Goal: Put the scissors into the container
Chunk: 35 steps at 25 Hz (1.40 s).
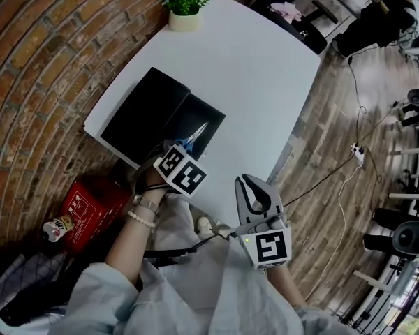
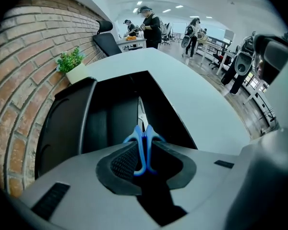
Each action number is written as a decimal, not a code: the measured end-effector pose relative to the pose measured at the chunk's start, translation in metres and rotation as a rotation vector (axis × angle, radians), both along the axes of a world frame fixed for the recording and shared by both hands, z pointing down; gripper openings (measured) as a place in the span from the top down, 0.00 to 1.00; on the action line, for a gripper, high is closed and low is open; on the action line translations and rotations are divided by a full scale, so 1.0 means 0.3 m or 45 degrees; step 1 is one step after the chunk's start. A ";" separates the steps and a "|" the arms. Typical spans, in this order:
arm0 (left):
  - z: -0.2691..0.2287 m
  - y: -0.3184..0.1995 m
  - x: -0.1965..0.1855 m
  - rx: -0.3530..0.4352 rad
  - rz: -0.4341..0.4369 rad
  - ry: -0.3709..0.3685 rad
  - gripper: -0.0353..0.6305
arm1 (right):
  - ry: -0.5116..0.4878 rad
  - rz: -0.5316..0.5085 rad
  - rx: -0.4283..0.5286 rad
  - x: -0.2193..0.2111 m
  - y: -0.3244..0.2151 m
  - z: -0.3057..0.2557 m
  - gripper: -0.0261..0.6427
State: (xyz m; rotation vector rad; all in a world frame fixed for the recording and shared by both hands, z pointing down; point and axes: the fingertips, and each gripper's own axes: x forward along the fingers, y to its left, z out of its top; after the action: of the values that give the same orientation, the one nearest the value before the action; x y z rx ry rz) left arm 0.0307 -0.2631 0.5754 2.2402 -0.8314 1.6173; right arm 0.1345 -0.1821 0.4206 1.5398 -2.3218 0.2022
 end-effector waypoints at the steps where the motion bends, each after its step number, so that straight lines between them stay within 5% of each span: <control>1: -0.001 0.001 0.001 0.004 0.000 0.002 0.80 | 0.001 0.003 -0.001 0.003 0.003 -0.003 0.87; 11: -0.100 -0.008 -0.003 0.111 -0.154 0.200 0.77 | 0.021 -0.045 0.030 0.004 0.015 -0.047 0.87; 15: -0.216 -0.006 -0.043 0.252 -0.243 0.302 0.88 | 0.037 -0.085 0.047 -0.018 0.024 -0.091 0.87; 21: -0.428 0.040 -0.104 0.540 -0.306 0.464 0.92 | 0.029 -0.175 0.151 -0.070 0.051 -0.183 0.87; 35: -0.781 0.328 -0.242 0.839 -0.438 0.658 0.92 | -0.032 -0.312 0.252 -0.180 0.162 -0.321 0.87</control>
State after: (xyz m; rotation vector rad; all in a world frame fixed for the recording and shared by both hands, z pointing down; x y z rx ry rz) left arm -0.0420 -0.1647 0.3410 2.5361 -1.6307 0.6006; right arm 0.0805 -0.1334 0.3242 1.3254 -2.5888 -0.0719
